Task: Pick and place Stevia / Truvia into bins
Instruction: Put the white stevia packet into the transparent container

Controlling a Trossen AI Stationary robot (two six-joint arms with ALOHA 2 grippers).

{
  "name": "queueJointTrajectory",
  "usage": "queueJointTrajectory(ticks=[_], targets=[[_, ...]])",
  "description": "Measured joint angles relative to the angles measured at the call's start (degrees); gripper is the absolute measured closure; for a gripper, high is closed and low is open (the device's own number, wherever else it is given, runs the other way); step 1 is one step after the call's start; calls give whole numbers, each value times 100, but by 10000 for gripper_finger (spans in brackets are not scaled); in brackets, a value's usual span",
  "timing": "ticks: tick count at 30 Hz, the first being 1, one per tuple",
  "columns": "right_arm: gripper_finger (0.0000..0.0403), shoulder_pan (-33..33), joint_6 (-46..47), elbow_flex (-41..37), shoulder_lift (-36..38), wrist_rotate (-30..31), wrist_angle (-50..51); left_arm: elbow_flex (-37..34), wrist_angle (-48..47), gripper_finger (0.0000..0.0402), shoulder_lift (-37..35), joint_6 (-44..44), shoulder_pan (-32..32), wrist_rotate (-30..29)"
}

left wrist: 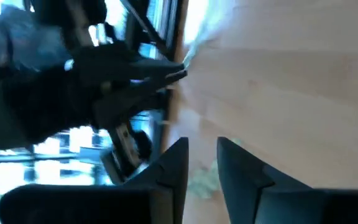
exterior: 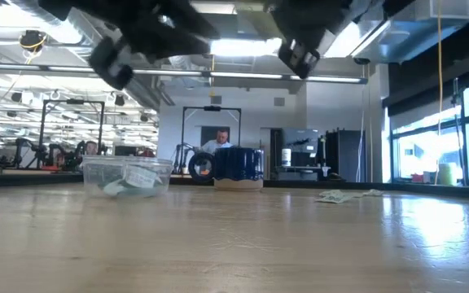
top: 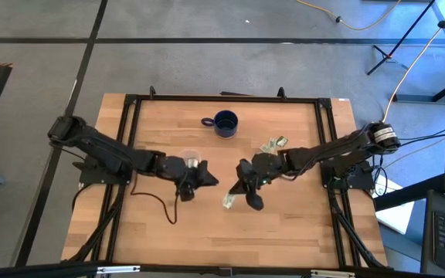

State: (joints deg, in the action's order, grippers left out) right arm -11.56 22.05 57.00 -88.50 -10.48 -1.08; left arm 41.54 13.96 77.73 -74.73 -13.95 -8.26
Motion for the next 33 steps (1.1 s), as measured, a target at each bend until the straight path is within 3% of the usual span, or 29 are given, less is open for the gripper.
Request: queueJointTrajectory(ticks=[3, 14, 28, 33], targets=[[403, 97, 32, 6, 10, -37, -43, 0, 624, 322, 249, -474, -77, -212], [403, 256, 455, 6, 8, -70, -131, 0, 1347, 322, 666, -1114, -103, -276], [403, 392, 491, 6, 9, -72, -228, 0, 1460, 324, 667, -1159, -313, -193], [403, 390, 491, 6, 10, -68, -336, 0, 1455, 343, 667, -1158, -370, -195]])
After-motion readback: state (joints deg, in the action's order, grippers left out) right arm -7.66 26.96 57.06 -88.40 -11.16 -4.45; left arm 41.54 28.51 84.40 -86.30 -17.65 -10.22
